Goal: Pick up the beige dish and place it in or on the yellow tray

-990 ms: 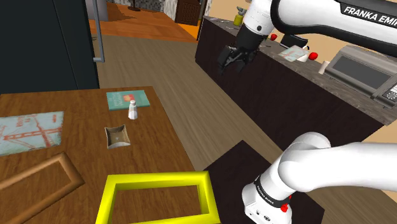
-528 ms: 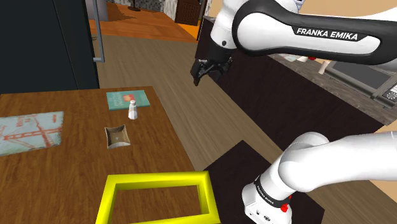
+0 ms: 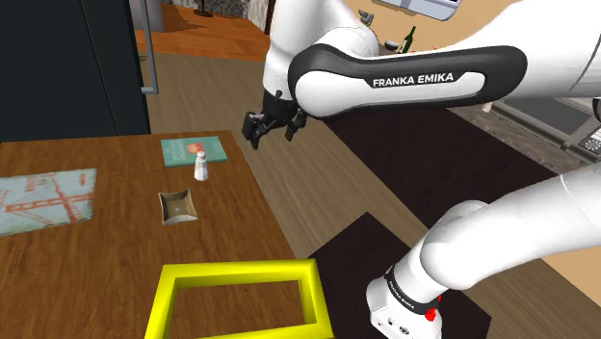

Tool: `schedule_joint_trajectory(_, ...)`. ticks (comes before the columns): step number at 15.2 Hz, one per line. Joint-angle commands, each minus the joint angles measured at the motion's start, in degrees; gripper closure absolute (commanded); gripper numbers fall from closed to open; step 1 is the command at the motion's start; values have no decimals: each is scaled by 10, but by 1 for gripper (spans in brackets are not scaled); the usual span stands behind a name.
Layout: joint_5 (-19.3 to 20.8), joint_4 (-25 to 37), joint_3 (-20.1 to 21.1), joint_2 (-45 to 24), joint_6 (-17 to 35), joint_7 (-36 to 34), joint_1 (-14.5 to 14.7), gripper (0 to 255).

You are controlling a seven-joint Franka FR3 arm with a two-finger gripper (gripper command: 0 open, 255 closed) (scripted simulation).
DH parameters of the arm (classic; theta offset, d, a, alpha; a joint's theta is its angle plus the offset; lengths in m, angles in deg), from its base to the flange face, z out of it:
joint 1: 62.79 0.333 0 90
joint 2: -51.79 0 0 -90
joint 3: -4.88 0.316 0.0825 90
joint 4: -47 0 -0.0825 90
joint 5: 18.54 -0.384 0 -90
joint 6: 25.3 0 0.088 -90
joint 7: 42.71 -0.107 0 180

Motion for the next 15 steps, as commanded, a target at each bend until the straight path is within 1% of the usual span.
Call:
schedule_joint_trajectory(1,19,14,24,-38,16,-34,-6,0)
schedule_joint_trajectory(5,79,58,70,-132,38,-114,-16,0)
schedule_joint_trajectory(7,119,85,89,-184,42,-158,-17,0)
schedule_joint_trajectory(9,162,116,101,-238,40,-202,-11,0)
schedule_joint_trajectory(12,226,169,104,-321,30,-262,11,0)
schedule_joint_trajectory(15,280,229,94,-401,13,-309,46,0)
